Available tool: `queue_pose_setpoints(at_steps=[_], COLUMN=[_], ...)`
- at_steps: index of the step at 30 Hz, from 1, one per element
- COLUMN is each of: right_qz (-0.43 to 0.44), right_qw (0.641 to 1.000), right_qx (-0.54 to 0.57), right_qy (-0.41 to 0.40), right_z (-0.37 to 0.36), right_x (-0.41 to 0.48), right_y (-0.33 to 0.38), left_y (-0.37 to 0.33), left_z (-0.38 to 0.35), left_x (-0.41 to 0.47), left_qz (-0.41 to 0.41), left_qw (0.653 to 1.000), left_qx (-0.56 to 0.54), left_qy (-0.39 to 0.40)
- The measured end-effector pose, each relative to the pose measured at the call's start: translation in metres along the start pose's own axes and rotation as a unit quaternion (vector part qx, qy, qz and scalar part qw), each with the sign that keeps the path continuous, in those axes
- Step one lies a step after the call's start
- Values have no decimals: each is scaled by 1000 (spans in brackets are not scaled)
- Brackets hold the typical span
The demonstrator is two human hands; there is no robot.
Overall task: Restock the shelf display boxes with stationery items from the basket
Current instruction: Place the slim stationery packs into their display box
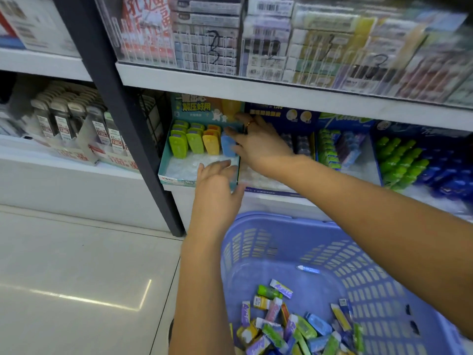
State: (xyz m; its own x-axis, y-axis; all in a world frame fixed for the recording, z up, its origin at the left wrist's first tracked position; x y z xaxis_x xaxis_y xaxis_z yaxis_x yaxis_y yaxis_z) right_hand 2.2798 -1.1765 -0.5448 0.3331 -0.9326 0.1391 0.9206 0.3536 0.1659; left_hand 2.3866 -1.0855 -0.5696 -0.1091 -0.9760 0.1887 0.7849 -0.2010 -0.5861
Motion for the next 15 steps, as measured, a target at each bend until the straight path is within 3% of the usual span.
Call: queue_pose_setpoints(at_steps=[2, 5, 7, 10, 12, 15], right_qz=[20, -16, -88, -171, -199, -173], right_qw=[999, 992, 990, 954, 923, 909], right_qx=[1, 90, 106, 116, 144, 173], right_qy=[-36, -86, -1, 219, 296, 338], right_z=[11, 6, -26, -103, -150, -198], right_x=[-30, -100, -149, -213, -243, -261], right_y=[-4, -24, -46, -75, -84, -77], left_y=[-8, -18, -21, -12, 2, 35], left_z=[9, -2, -36, -108, -155, -202], left_x=[-10, -22, -26, -43, -61, -91], left_qz=[-7, 20, 44, 90, 95, 149], left_qw=[994, 985, 974, 918, 881, 824], left_qx=[-97, -161, -108, -10, 68, 177], left_qy=[-47, 50, 196, 386, 458, 516])
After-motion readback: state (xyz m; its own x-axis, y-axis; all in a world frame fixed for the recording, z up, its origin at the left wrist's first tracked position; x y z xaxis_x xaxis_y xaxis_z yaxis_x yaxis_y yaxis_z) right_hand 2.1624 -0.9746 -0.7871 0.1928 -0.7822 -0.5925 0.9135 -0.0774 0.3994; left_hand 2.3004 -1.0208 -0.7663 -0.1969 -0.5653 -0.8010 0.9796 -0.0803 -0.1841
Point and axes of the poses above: each hand's wrist, its own x-axis towards the middle knuckle, its own z-axis out of the back of the hand, y = z × x, the point moved 3 cm from there along x, towards the middle knuckle
